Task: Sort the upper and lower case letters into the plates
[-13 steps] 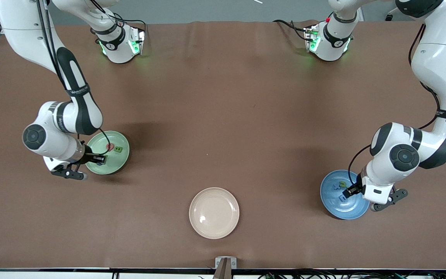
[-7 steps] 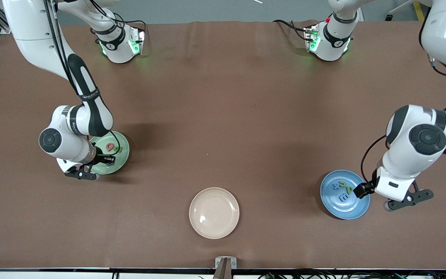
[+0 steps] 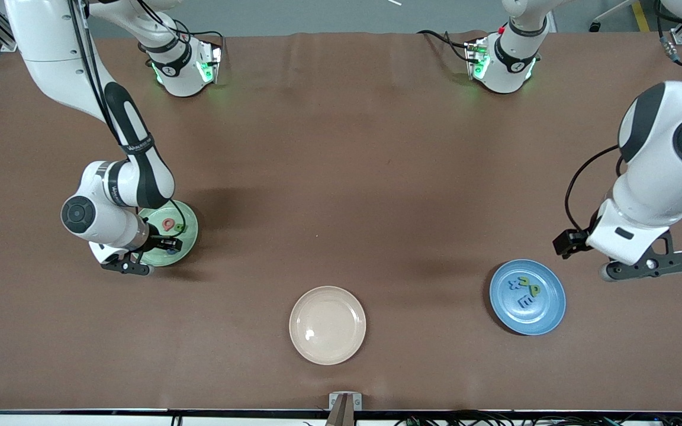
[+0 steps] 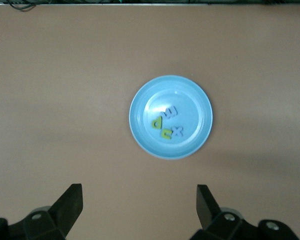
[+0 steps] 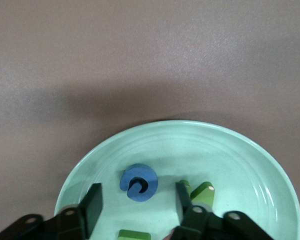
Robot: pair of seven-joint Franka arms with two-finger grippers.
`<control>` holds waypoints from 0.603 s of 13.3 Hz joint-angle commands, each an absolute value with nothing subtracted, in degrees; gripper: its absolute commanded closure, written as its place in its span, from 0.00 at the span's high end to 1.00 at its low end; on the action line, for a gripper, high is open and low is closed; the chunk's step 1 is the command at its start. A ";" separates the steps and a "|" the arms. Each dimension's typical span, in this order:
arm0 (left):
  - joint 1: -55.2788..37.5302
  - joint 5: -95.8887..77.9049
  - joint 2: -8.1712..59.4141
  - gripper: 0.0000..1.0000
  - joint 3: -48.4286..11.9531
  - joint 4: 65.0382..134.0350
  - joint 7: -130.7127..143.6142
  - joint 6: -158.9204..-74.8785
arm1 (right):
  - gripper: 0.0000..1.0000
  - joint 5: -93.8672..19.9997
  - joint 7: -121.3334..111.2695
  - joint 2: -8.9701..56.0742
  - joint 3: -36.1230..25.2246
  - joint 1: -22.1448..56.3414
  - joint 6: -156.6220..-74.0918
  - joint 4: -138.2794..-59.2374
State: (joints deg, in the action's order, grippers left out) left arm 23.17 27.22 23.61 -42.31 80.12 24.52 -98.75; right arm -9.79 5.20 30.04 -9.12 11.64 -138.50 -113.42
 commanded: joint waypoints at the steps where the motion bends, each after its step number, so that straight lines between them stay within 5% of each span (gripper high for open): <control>1: 23.20 23.58 19.53 1.00 -43.24 78.31 21.10 -93.52 | 1.00 -10.20 4.75 28.39 -9.05 11.16 -134.58 -111.46; 5: 26.02 14.44 10.74 1.00 -40.89 78.40 11.37 -88.25 | 1.00 -7.49 4.66 26.54 -9.93 10.03 -115.01 -98.48; 8: 12.09 4.95 3.18 1.00 -18.88 81.81 4.76 -86.49 | 1.00 -2.73 4.22 26.28 -9.93 8.62 -105.85 -91.68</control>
